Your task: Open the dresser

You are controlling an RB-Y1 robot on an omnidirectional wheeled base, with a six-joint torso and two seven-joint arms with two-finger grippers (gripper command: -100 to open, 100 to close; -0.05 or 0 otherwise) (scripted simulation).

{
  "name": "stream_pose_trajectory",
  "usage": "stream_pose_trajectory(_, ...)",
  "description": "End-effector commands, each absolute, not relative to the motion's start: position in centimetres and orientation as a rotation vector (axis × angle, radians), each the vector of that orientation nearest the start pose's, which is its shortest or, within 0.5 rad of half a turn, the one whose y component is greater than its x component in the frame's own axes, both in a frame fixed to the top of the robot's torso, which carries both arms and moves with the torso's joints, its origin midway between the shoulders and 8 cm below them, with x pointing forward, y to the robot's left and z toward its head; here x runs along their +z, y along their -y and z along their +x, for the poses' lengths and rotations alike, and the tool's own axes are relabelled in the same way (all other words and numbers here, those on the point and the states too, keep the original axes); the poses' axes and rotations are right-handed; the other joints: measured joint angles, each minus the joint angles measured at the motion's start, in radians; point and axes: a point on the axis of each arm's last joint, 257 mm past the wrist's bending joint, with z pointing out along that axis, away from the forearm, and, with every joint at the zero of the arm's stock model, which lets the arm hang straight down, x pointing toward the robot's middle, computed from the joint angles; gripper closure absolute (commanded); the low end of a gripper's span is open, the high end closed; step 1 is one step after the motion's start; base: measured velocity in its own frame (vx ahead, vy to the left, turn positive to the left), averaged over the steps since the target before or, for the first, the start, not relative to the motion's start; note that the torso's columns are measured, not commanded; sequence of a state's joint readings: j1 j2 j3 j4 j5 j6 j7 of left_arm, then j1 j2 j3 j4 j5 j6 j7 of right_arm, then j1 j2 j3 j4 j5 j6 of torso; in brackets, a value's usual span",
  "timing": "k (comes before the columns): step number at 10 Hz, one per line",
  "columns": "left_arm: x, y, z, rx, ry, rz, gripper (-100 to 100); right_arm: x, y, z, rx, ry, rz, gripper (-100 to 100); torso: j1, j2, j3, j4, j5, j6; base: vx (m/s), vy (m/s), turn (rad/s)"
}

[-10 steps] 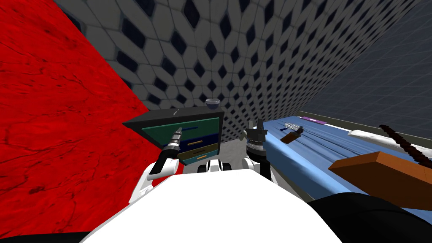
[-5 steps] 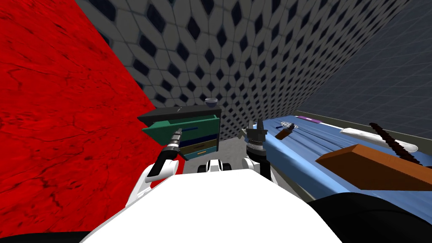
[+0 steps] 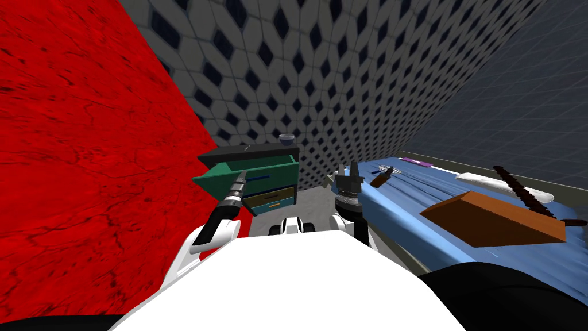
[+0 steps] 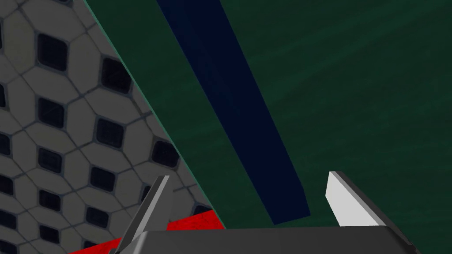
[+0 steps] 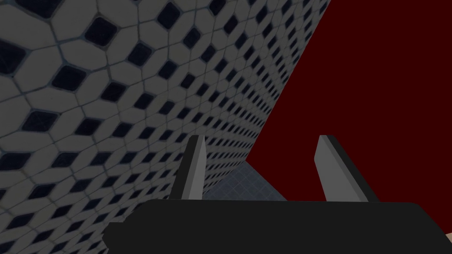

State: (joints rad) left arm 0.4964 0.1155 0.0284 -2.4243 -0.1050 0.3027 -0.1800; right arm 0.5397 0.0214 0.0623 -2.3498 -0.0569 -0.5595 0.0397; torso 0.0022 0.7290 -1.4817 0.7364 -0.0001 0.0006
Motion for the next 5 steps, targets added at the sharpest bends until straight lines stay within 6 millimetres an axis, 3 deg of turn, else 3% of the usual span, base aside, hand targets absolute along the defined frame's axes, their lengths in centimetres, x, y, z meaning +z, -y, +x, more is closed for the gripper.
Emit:
stream_pose_trajectory(1, -7.2, -31.0, 39.3, -0.787, -1.217, -0.924, -100, 5.3, 27.0, 31.8, 1.366, -0.500, 0.629, 0, -0.001, 0.001, 0.000, 0.000, 0.000, 0.000, 0.062, 0.016, -0.030)
stream_pose_trajectory(5, -5.0, -30.9, 38.1, -0.781, -1.214, -0.928, -100, 5.3, 27.0, 31.8, 1.366, -0.500, 0.629, 0, -0.003, 0.014, 0.008, 0.004, -0.001, -0.002, 0.029, 0.010, -0.024)
